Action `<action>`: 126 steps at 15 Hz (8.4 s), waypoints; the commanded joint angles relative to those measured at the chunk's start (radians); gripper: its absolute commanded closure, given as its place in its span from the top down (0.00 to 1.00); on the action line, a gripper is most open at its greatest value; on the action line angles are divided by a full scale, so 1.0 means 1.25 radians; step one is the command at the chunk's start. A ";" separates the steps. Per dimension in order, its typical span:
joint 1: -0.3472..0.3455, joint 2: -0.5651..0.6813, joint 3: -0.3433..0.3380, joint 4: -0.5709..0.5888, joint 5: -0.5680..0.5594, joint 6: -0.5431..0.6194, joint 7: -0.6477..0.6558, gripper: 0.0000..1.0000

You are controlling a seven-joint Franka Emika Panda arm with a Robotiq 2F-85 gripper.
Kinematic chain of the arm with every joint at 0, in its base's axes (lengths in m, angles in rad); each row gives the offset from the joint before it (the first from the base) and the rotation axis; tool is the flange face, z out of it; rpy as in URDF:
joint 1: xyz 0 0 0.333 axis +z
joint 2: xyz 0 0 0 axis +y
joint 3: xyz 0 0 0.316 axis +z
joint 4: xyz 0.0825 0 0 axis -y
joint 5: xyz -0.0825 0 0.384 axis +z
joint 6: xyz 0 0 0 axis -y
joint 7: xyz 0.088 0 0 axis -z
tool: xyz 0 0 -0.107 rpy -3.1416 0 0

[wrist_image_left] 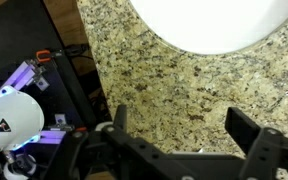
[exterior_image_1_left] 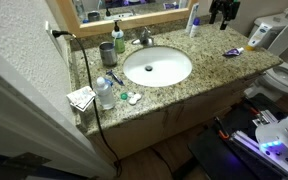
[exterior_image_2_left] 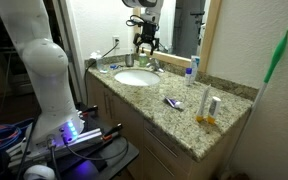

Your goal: Move the silver cup to the left side of the counter, move the small blue object and then the toothpaste to the left side of the counter as well

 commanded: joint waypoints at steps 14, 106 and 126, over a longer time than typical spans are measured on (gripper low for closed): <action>-0.008 0.014 0.009 0.007 0.054 0.052 0.052 1.00; -0.192 0.167 -0.261 -0.204 0.049 0.449 -0.442 0.11; -0.089 -0.189 0.006 -0.276 -0.001 0.233 -0.398 0.36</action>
